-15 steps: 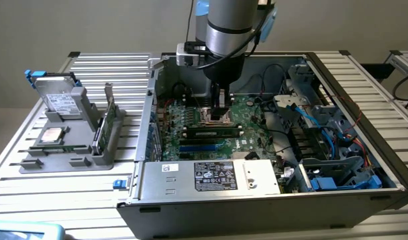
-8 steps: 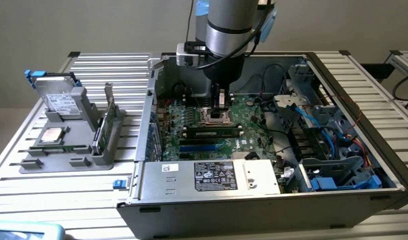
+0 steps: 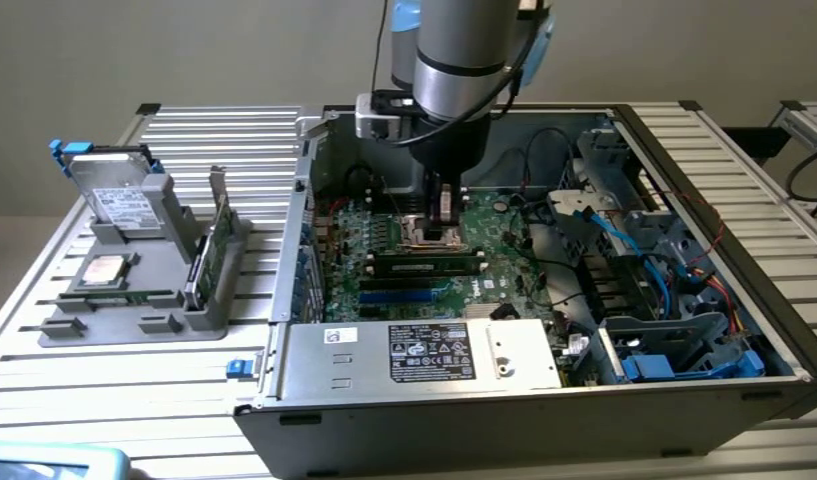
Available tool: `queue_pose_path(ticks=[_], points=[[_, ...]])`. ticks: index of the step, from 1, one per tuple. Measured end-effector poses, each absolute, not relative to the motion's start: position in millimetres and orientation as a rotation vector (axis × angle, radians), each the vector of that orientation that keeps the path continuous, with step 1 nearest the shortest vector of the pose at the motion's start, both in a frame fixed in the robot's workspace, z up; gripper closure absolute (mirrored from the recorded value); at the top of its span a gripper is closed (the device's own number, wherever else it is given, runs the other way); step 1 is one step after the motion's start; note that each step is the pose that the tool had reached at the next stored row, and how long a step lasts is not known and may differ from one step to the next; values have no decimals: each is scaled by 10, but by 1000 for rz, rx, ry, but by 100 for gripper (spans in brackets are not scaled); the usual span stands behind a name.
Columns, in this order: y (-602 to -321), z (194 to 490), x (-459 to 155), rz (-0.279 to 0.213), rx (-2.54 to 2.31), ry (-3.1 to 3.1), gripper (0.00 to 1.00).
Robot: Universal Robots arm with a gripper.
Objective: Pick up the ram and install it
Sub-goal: 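Press down the ram until it locks into place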
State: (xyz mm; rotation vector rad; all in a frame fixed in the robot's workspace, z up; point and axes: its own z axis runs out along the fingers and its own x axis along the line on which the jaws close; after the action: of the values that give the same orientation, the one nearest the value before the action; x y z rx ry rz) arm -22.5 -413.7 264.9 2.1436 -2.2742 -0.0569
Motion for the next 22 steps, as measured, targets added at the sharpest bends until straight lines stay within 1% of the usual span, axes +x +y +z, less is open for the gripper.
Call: queue_pose_path(ticks=[17,22], points=[[-4147,2340,5,-59,2142,-2273,89],[-4159,2321,50,-73,2136,-2266,89]])
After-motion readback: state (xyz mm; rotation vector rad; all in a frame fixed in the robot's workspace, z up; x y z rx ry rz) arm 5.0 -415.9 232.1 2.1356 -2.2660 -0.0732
